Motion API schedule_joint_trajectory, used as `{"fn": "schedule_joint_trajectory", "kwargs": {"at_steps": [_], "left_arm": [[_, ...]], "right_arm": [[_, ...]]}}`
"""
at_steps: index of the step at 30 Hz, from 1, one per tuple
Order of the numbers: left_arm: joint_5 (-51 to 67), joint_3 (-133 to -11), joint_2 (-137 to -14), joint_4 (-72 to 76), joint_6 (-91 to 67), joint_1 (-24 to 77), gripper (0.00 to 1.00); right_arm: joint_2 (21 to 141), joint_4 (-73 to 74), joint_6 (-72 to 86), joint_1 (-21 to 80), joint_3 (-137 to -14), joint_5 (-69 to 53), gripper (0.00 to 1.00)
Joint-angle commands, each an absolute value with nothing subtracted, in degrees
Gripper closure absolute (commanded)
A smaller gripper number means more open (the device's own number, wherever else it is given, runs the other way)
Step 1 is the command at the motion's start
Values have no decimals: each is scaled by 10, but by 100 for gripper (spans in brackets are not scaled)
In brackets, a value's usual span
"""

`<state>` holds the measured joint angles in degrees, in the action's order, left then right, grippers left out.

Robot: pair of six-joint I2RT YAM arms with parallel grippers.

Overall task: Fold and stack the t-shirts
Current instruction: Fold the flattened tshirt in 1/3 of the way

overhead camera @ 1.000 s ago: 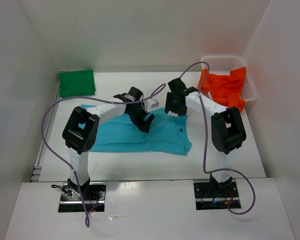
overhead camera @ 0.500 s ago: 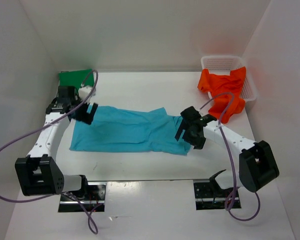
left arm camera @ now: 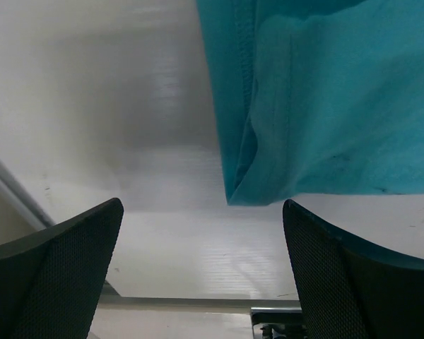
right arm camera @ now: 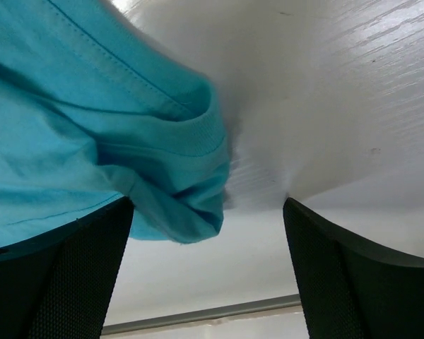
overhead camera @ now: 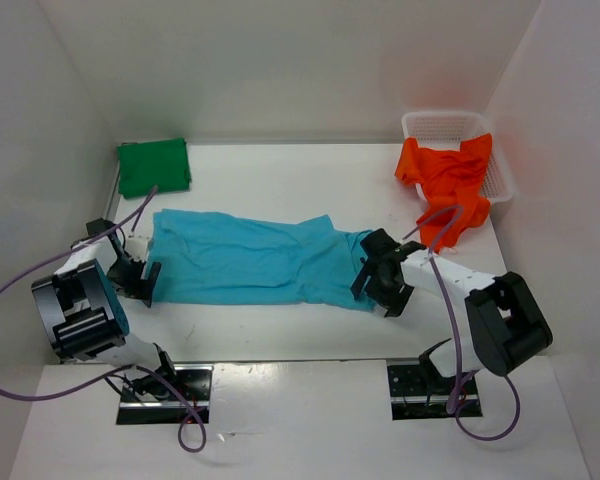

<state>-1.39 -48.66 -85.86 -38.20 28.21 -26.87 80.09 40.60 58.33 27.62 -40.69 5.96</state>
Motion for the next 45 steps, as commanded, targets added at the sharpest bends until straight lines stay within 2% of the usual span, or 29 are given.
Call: {"fn": "schedule_joint_trajectory", "kwargs": {"at_steps": [1, 2, 3, 5, 6, 7, 8, 9, 11, 12, 14, 15, 16, 19, 23, 24, 26, 27, 31, 32, 34, 38, 45], "left_arm": [[4, -486, -876, -380, 321, -275, 0], [4, -477, -876, -380, 326, -275, 0], [4, -469, -876, -374, 326, -275, 0], [4, -462, -889, -363, 334, -275, 0], [12, -461, -895, -363, 340, -275, 0], [18, -461, -902, -363, 340, -275, 3], [24, -461, -918, -363, 340, -275, 16], [31, -469, -925, -363, 340, -275, 28], [31, -475, -938, -363, 347, -286, 50], [36, -475, -938, -363, 356, -287, 66], [43, -490, -938, -380, 373, -306, 86], [51, -497, -926, -388, 379, -314, 100], [51, -504, -919, -395, 386, -322, 100], [60, -528, -885, -421, 415, -349, 100], [85, -534, -860, -439, 421, -361, 99], [97, -534, -854, -446, 421, -361, 89], [137, -545, -854, -470, 421, -361, 35], [150, -545, -861, -470, 421, -366, 19], [199, -567, -896, -465, 396, -383, 8], [204, -572, -922, -459, 385, -383, 8], [214, -587, -955, -459, 370, -383, 1], [241, -601, -1006, -466, 351, -383, 1], [247, -601, -1006, -453, 345, -372, 1]], "right_arm": [[804, 375, 590, 275, -403, 50, 11], [804, 368, 590, 266, -403, 43, 17], [804, 368, 590, 266, -403, 38, 33], [804, 341, 574, 260, -389, 18, 46], [815, 336, 569, 260, -383, 4, 61], [822, 341, 569, 260, -388, 4, 70], [828, 341, 569, 260, -388, 4, 79], [833, 341, 563, 260, -388, 4, 98], [815, 356, 562, 260, -395, -2, 100], [802, 376, 569, 260, -403, -2, 100], [754, 405, 569, 260, -417, 5, 100], [738, 438, 569, 260, -436, 12, 100], [725, 457, 569, 260, -446, 18, 100], [696, 511, 551, 260, -469, 31, 100], [704, 504, 546, 260, -463, 14, 100], [718, 498, 541, 260, -463, 14, 100], [724, 498, 541, 260, -463, 14, 100], [724, 498, 541, 260, -463, 14, 100], [705, 498, 535, 260, -463, 19, 100], [705, 498, 535, 260, -463, 19, 100], [705, 493, 535, 260, -458, 19, 100], [699, 493, 535, 260, -458, 19, 100], [699, 483, 535, 260, -458, 19, 100]]}}
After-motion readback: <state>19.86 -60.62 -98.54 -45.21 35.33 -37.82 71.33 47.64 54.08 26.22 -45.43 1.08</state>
